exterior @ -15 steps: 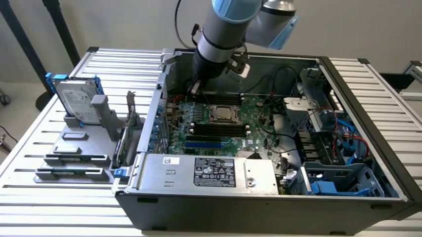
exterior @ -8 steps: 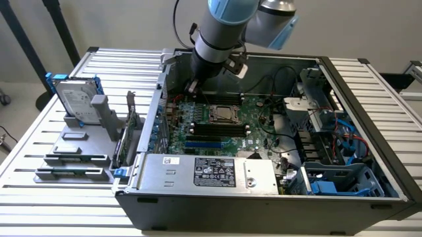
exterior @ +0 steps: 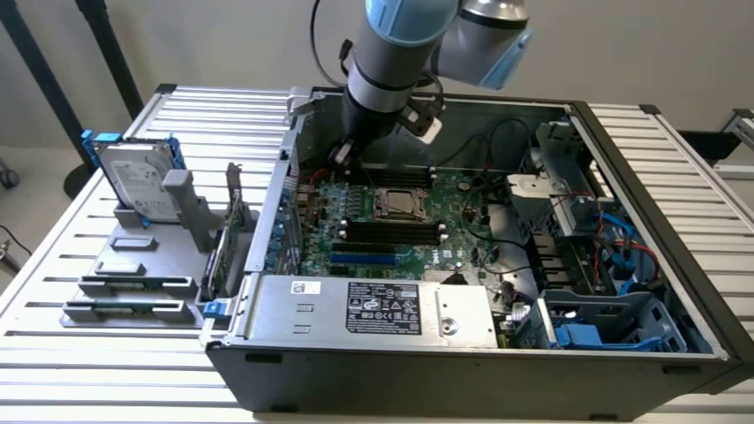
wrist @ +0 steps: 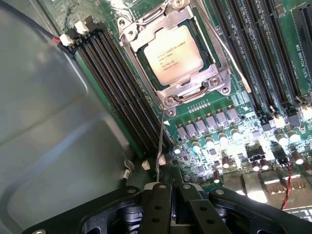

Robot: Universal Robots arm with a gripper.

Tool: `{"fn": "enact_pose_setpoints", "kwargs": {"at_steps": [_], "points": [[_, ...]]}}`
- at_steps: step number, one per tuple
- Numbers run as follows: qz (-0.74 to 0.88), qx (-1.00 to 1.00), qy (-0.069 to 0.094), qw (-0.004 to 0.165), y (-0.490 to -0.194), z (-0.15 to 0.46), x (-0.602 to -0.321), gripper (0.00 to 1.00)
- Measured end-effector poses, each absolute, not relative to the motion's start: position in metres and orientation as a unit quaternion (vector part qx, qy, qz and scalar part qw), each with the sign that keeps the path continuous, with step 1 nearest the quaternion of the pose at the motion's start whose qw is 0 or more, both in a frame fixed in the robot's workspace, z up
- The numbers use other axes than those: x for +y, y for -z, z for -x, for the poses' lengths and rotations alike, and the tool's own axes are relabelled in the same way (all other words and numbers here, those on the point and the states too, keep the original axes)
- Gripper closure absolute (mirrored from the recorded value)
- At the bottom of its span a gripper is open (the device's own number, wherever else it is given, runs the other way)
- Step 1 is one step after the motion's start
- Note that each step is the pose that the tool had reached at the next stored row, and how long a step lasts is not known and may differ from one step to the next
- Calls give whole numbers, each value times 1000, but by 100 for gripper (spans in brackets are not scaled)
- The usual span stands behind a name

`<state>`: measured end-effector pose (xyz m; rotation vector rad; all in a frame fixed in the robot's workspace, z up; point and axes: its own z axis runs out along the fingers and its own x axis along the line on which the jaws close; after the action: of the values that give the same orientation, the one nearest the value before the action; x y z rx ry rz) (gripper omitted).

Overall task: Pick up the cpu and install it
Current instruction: 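Install the first cpu locking lever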

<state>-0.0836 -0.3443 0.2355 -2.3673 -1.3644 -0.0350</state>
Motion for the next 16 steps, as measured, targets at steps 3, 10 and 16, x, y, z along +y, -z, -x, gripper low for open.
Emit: {"fn": "enact_pose_setpoints", "kwargs": {"at_steps": [3,10,16], "points": [[855,-477,18,201,-237,84,-344,89],[869,-454,34,195,-243,84,-344,89],[873,-447,48,189,-245,83,-344,89]]}}
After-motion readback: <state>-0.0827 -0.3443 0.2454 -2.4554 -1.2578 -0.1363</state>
